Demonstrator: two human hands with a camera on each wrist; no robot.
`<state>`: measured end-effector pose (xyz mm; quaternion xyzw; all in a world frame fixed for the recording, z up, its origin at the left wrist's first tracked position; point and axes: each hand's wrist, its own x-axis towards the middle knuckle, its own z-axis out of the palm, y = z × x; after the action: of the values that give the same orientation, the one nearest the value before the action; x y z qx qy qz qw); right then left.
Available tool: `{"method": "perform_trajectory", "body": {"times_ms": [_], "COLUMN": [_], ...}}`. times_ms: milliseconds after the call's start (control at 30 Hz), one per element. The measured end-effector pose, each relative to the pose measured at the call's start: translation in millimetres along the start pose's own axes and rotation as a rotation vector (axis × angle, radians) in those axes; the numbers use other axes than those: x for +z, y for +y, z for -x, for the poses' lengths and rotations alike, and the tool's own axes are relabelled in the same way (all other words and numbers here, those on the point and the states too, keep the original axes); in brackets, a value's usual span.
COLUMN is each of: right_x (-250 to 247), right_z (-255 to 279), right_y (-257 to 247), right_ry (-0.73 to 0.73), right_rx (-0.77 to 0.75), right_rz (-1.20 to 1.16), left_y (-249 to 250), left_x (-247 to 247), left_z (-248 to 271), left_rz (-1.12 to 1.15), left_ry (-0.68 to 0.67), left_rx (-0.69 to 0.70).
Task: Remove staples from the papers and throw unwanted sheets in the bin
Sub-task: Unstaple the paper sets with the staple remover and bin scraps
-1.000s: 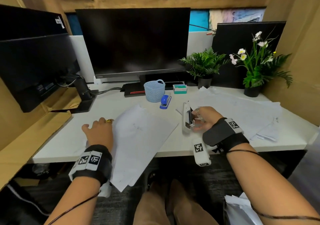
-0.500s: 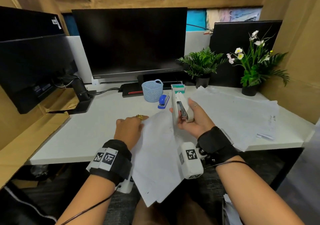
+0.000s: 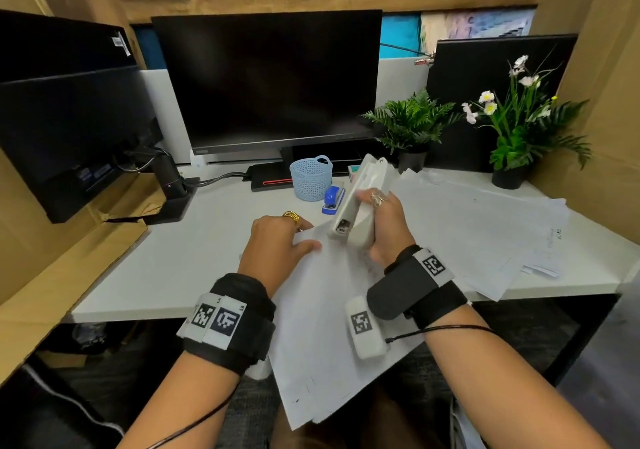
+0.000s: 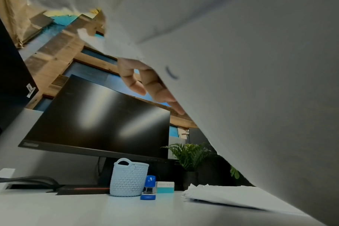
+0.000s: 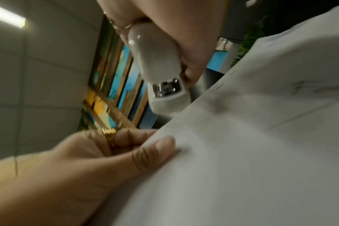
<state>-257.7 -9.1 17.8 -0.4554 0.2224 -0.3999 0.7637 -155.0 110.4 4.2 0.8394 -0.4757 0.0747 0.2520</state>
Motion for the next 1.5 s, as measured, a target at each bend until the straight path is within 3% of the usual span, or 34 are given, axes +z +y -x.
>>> {"method": "perform_trajectory", "body": {"times_ms": [100, 300, 500, 800, 1067, 1500], "right_x": [9, 11, 8, 1, -10, -18], "right_z": [-1, 2, -2, -4, -6, -12], "right_y": [-4, -9, 4, 14, 7, 13], "right_ry": [0.107, -0.013, -0.117, -0.131, -0.188, -0.087], "right_rx": [-0.192, -0.414, -0.397, -0.447, -0.38, -0.392], "right_rz": [0.081, 0.361, 0.452, 0.509, 0.553, 0.578], "left_y": [7, 20, 28, 33, 29, 23], "left_x": [-3, -8, -11, -6, -4, 1], "left_z": [3, 9, 10, 14, 14, 17], "left_rz": [0.046, 0.042, 0.047, 0.082, 0.083, 0.055], "left_ry": [-0.022, -0.035, -0.038, -0.07, -0.092, -0.099], "left_rx": [-0.001, 0.044, 0.046, 0.043, 0.047, 0.095]}}
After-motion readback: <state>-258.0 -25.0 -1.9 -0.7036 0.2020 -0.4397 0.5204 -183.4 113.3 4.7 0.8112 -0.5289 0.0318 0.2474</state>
